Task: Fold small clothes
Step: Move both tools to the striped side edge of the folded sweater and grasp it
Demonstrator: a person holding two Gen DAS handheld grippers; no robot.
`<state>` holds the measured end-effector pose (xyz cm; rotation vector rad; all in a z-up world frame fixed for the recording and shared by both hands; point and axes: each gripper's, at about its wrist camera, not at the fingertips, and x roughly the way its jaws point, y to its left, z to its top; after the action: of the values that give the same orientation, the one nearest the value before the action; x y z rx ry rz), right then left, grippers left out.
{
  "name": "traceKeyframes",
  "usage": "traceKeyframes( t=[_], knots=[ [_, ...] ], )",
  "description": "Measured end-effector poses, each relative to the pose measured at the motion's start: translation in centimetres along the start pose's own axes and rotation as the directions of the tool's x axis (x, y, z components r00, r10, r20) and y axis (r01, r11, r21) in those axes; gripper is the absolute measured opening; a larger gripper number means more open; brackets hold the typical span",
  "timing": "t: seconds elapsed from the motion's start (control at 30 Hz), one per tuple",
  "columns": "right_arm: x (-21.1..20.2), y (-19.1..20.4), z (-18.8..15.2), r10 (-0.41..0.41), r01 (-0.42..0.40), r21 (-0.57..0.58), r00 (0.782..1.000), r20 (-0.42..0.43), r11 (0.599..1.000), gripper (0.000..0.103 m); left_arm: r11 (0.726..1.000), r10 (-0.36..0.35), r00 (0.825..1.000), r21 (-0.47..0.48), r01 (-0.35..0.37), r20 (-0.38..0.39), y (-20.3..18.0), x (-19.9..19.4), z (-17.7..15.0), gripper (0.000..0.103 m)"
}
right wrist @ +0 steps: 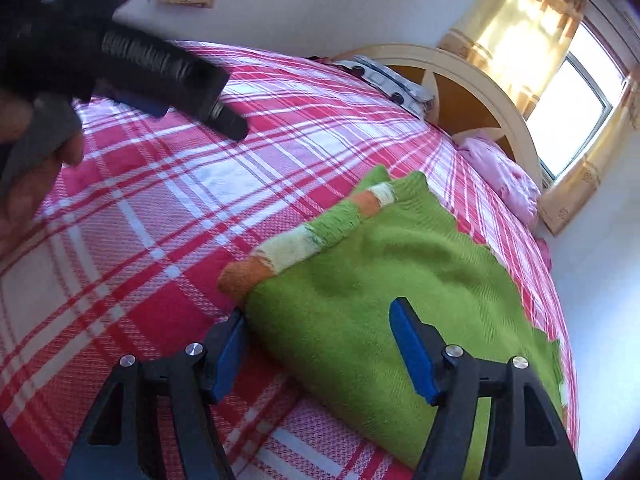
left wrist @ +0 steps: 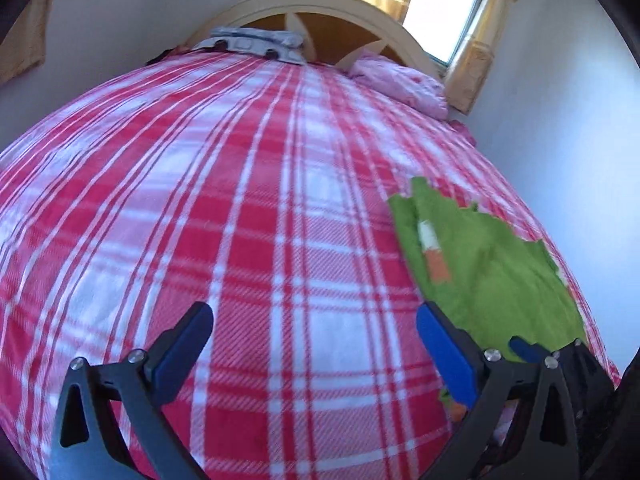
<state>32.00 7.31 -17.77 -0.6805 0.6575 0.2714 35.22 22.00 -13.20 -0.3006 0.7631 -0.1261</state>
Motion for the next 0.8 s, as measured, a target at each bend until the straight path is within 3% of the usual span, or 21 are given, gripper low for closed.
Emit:
traceKeyframes(
  t=[0.1, 0.13, 0.3, 0.37, 0.47, 0.73, 0.8],
  knots=[
    [-0.1, 0.4, -0.1, -0.026, 0.027, -0.012, 1.000, 0.015, 1.000, 0.064, 0.994, -0.107, 0.993, 0.012, 0.107, -0.040, -0.8, 1.4, 1.9, 0.103],
    [-0.2, 0.4, -0.2, -0.028, 0.028, -0.009, 0.999, 0.018, 1.000, 0.059, 0.993, -0.117, 0.991, 0.014, 0.118, -0.058, -1.1, 1.9, 2.4, 0.103],
    [0.1, -0.3, -0.4, -0.011, 0.010, 0.024, 1.000, 0.010, 1.000, 0.053, 0.981, -0.175, 0.975, 0.061, 0.185, -0.134, -3.3, 5.4, 4.0, 0.101],
    [0.3, -0.5, -0.4, -0.008, 0.008, 0.034, 1.000, 0.003, 0.999, 0.042, 0.971, -0.230, 0.963, 0.027, 0.236, -0.143, -3.7, 6.8, 4.3, 0.101],
    [0.6, -0.6, -0.4, -0.004, 0.004, 0.035, 1.000, -0.003, 0.999, 0.038, 0.953, -0.302, 0.937, -0.032, 0.301, -0.174, -4.3, 9.1, 4.6, 0.088],
    [0.9, 0.1, -0.3, -0.024, 0.024, 0.009, 1.000, -0.010, 1.000, 0.038, 0.947, -0.317, 0.928, -0.003, 0.322, -0.194, -6.3, 11.2, 5.2, 0.086],
    [0.9, 0.1, -0.3, -0.022, 0.022, 0.011, 1.000, -0.009, 1.000, 0.038, 0.942, -0.328, 0.922, 0.004, 0.336, -0.206, -6.7, 11.7, 5.3, 0.074]
  ],
)
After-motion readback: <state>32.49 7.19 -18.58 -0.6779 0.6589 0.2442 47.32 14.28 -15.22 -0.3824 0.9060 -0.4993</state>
